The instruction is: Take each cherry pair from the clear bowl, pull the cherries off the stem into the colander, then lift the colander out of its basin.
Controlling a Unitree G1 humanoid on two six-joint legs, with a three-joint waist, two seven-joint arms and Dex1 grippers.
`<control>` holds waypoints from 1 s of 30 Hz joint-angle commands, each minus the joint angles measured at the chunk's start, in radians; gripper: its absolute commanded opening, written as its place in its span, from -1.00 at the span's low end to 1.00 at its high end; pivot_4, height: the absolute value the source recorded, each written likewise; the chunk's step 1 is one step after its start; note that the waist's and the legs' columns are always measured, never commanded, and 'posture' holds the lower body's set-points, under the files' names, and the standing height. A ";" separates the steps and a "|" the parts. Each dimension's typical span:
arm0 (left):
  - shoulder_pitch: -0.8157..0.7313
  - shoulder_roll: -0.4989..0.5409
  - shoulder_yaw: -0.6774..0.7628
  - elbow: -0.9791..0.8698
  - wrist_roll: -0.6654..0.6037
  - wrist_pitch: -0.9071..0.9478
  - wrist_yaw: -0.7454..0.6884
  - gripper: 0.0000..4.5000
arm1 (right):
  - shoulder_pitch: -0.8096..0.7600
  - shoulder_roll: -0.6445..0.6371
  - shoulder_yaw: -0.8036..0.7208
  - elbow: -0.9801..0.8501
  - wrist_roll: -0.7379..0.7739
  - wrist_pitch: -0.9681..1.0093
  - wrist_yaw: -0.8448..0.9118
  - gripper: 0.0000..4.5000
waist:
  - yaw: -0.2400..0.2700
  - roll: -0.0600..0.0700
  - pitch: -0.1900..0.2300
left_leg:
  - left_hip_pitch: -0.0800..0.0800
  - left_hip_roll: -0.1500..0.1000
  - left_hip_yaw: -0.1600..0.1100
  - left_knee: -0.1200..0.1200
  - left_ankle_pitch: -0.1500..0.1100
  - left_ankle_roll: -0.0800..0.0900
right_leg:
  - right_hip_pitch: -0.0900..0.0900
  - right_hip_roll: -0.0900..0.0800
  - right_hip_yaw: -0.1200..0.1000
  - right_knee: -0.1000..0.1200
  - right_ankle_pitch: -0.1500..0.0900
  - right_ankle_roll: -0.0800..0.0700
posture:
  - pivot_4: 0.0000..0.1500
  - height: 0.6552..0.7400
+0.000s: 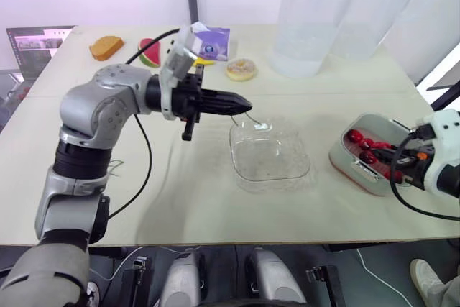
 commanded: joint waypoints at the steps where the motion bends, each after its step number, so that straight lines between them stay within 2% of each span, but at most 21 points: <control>1: -0.021 0.000 0.019 -0.006 -0.010 -0.009 -0.008 -1.00 | -0.006 0.000 -0.034 -0.027 -0.008 -0.023 0.012 0.21 | 0.001 0.000 0.000 | 0.000 0.000 0.000 0.000 0.000 0.000 | 0.000 0.000 0.000 0.000 0.000 0.000 | 1.00 1.00; 4: -0.024 0.002 0.017 0.002 -0.006 -0.017 -0.014 -1.00 | 0.002 -0.004 -0.060 -0.039 0.002 -0.018 0.027 0.90 | 0.004 0.000 0.000 | -0.001 0.000 0.000 0.000 0.000 0.000 | 0.000 0.000 0.000 -0.001 0.000 0.000 | 1.00 1.00; 5: -0.025 0.002 0.018 0.005 -0.006 -0.018 -0.016 -1.00 | -0.003 -0.007 -0.078 -0.044 0.012 -0.018 0.035 0.99 | 0.006 0.000 0.000 | -0.001 0.000 0.000 0.000 0.000 0.000 | 0.000 0.000 0.000 -0.001 0.000 0.000 | 1.00 1.00; 9: -0.014 0.016 0.019 0.008 0.000 -0.027 -0.029 -1.00 | -0.083 -0.016 -0.147 -0.066 0.115 -0.025 0.058 0.99 | 0.015 0.000 0.000 | 0.000 0.000 0.000 0.000 0.000 0.000 | 0.000 0.000 0.000 -0.001 0.000 0.000 | 1.00 1.00; 12: 0.006 0.040 0.026 0.001 0.004 -0.028 -0.039 -1.00 | -0.142 0.000 -0.171 -0.133 0.267 -0.089 0.123 0.99 | 0.017 0.000 0.000 | 0.000 0.000 0.000 0.000 0.000 0.000 | 0.000 0.000 0.000 -0.001 0.000 0.000 | 1.00 1.00; 16: 0.042 0.082 0.037 -0.030 -0.002 -0.023 -0.050 -1.00 | -0.098 0.031 -0.157 -0.257 0.424 -0.192 0.220 0.99 | 0.020 0.000 0.000 | -0.001 0.000 -0.001 -0.001 0.000 0.000 | 0.000 0.000 -0.001 -0.001 0.000 0.000 | 1.00 1.00; 19: 0.083 0.112 0.042 -0.072 -0.008 -0.014 -0.044 -1.00 | -0.020 0.065 -0.089 -0.325 0.396 -0.270 0.273 0.99 | 0.023 -0.001 0.001 | -0.001 0.000 -0.001 0.000 -0.001 0.001 | 0.001 -0.001 -0.001 -0.002 0.000 0.000 | 1.00 1.00; 22: 0.113 0.128 0.052 -0.103 -0.013 -0.006 -0.026 -1.00 | 0.029 0.068 -0.026 -0.329 0.315 -0.333 0.294 0.99 | 0.023 -0.001 0.001 | -0.001 -0.001 -0.001 0.002 -0.001 0.002 | 0.002 -0.002 -0.001 -0.002 0.001 0.002 | 1.00 1.00; 26: 0.182 0.162 0.080 -0.143 0.002 -0.006 0.019 -1.00 | 0.059 0.067 0.017 -0.320 0.283 -0.392 0.304 0.99 | 0.021 -0.001 0.000 | 0.000 0.000 -0.001 0.002 -0.001 0.002 | 0.002 -0.001 -0.001 -0.002 0.001 0.002 | 1.00 1.00; 30: 0.318 0.216 0.182 -0.138 0.047 -0.013 0.153 -1.00 | 0.083 0.056 0.038 -0.329 0.286 -0.429 0.316 0.99 | 0.014 -0.001 0.000 | 0.001 0.001 -0.001 0.000 -0.001 0.001 | 0.002 0.000 0.000 -0.002 0.001 0.002 | 1.00 1.00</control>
